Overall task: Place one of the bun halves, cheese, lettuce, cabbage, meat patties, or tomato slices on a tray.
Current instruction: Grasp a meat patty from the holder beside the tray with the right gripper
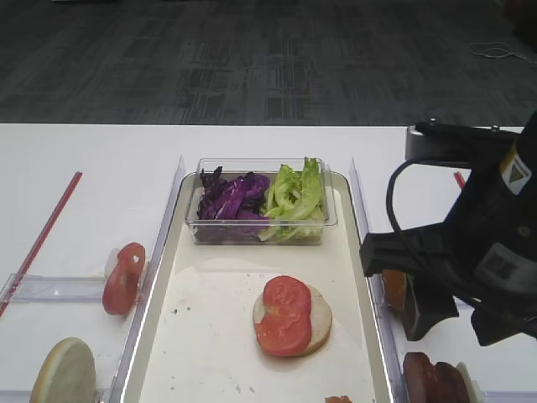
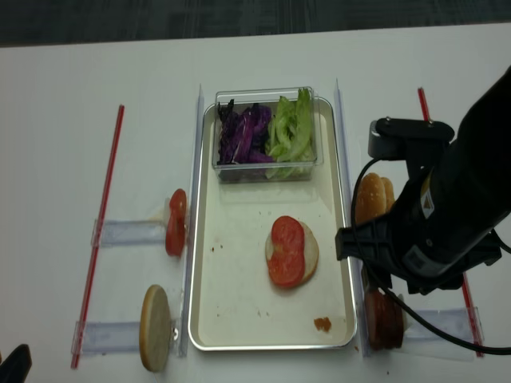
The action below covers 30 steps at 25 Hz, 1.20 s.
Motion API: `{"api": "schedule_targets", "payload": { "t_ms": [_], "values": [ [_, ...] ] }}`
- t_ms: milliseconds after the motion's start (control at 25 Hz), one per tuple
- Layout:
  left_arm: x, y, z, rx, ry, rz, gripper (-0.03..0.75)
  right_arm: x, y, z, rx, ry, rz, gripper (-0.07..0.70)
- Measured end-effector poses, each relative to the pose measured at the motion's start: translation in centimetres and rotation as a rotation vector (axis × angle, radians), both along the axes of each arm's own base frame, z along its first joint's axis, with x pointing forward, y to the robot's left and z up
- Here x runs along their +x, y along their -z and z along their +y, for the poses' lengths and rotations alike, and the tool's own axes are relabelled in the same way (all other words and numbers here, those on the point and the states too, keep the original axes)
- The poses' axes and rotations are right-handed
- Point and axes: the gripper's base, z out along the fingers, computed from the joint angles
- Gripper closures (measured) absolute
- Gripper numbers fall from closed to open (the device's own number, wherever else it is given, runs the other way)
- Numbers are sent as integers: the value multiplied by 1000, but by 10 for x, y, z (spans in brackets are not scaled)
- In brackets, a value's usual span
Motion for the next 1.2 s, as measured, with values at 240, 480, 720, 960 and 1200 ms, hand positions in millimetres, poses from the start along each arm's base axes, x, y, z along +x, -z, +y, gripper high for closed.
{"api": "schedule_targets", "payload": {
  "t_ms": [240, 480, 720, 960, 1200],
  "values": [
    [0, 0, 0, 0, 0, 0, 463, 6, 7, 4, -11, 1, 3, 197],
    [0, 0, 0, 0, 0, 0, 463, 11, 16, 8, -24, 3, 20, 197],
    [0, 0, 0, 0, 0, 0, 463, 8, 29, 6, -26, 13, 43, 197],
    [0, 0, 0, 0, 0, 0, 470, -1, 53, 5, 29, 33, 49, 197],
    [0, 0, 0, 0, 0, 0, 475, 2, 54, 7, 52, 33, 21, 197]
  ]
}}
